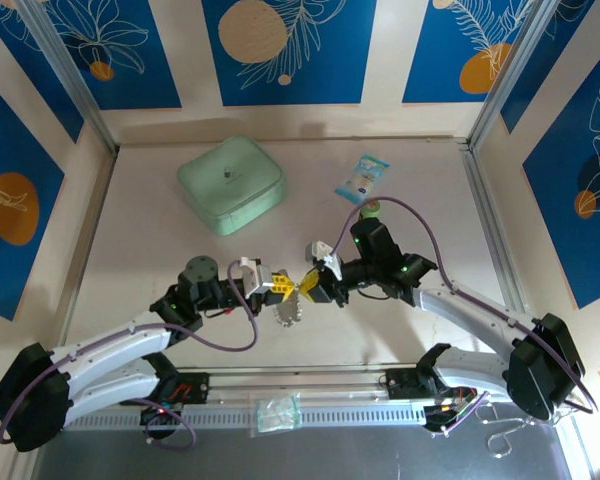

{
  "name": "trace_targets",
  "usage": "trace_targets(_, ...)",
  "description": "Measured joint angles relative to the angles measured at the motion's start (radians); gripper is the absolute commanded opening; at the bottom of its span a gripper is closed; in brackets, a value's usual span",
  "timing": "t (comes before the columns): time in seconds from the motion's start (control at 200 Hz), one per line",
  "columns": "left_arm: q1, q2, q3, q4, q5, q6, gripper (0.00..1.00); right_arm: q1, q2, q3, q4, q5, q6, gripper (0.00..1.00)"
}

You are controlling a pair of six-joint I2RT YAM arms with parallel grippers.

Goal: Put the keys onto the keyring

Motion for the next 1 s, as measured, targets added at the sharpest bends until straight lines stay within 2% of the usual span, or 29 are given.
trace_targets(0.33,0.0,0.008,-0.008,0.036,0.003,-0.009,0.0,0.0,-0.029,-0.015,0.092,-0.013,0.022,0.21)
trace_targets(0.63,0.0,0.009,-0.014,0.054,0.0,-0.027,0.0,0.003,-0.016,-0.015,0.12,-0.021,0.029,0.08)
trace_targets(0.705,0.0,0.009,-0.017,0.054,-0.003,-0.031,0.0,0.003,-0.011,-0.015,0.12,-0.024,0.026,0.0)
trace_targets(0.865,0.0,0.009,-0.019,0.051,-0.005,-0.034,0.0,0.003,-0.006,-0.015,0.114,-0.031,0.023,0.0)
trace_targets(0.935,0.0,0.009,-0.019,0.045,-0.008,-0.033,0.14,0.003,-0.006,-0.014,0.103,-0.028,0.01,0.0)
trace_targets(1.0,0.0,0.008,-0.019,0.026,-0.009,-0.027,0.17,0.008,-0.006,-0.006,0.068,-0.014,-0.01,0.0)
